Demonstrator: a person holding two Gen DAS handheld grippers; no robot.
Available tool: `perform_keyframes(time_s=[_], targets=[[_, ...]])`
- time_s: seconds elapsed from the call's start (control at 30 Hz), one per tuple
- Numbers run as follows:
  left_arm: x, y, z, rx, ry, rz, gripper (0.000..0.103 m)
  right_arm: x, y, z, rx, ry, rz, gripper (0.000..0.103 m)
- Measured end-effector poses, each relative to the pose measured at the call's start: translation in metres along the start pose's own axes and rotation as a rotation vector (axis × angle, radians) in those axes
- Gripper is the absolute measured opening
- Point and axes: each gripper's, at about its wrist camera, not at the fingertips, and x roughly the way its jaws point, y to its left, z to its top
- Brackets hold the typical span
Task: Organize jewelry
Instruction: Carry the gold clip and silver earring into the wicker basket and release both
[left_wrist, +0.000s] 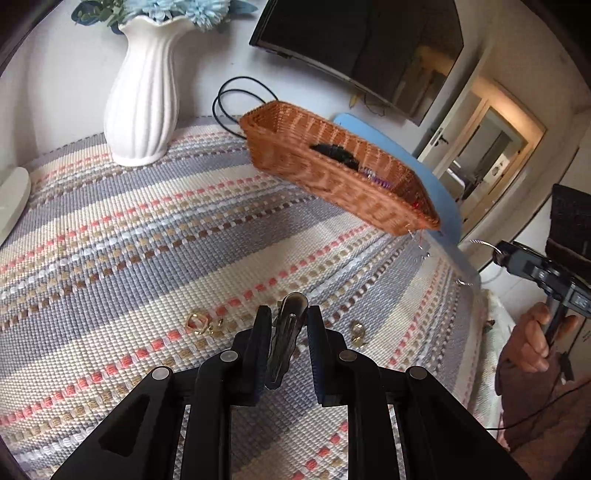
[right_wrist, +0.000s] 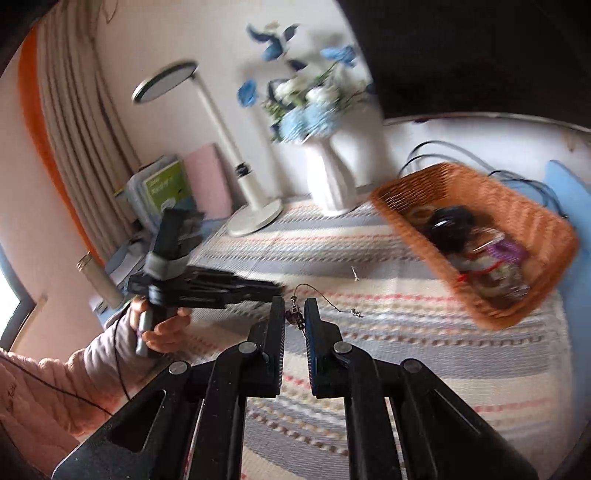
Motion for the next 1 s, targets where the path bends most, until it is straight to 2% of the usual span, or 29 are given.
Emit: perform_keyframes(time_s=[0.2, 0.33, 0.47, 0.6, 0.77, 0.87, 1.0], targets=[[-0.017, -0.025, 0.037, 0.053, -0.033, 0.025, 0.020, -0.029, -0.037, 0.036, 0.047, -0.089, -0.084, 0.012], [-0.016, -0.046, 0.083, 0.083, -0.071, 0.031, 0.020, -0.034, -0.066, 0.071, 0.093, -0.120, -0.160, 0.012], [0.003, -0.064, 0.133, 0.101, -0.088, 0.028, 0.020, -0.024, -0.094, 0.102, 0.132, -0.139, -0.252, 0.012], [0.037, -0.070, 0.172, 0.099, -0.077, 0.047, 0.020, 0.003, -0.124, 0.124, 0.155, -0.130, -0.288, 0.012], [0.081, -0.061, 0.193, 0.062, -0.044, 0.080, 0.020, 0.046, -0.165, 0.128, 0.220, -0.077, -0.292, 0.012], [0.099, -0.052, 0.194, 0.034, -0.023, 0.080, 0.020, 0.058, -0.180, 0.122, 0.257, -0.068, -0.273, 0.012], [0.117, -0.049, 0.197, 0.028, -0.009, 0.085, 0.020, 0.065, -0.187, 0.118, 0.257, -0.048, -0.296, 0.012]])
